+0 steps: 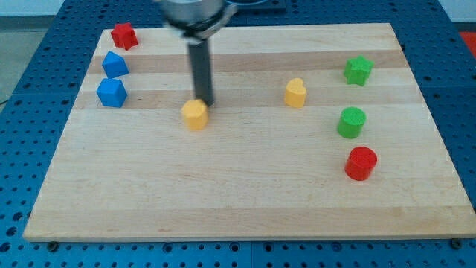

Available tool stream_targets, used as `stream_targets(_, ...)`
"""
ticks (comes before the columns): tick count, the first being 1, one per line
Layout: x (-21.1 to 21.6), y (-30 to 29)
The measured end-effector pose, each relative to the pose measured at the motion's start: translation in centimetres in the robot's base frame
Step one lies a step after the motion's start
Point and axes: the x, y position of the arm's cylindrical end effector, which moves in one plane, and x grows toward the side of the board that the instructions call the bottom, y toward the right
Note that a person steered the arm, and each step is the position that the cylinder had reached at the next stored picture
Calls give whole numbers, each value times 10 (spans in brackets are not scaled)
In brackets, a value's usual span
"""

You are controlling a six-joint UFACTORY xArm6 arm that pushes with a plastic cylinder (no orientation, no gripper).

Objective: Push the yellow hexagon towards the blue cube

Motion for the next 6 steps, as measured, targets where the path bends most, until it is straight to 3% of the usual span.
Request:
stream_targets(2, 47, 70)
stream_targets(4, 43, -43)
stream_targets(6, 87, -69)
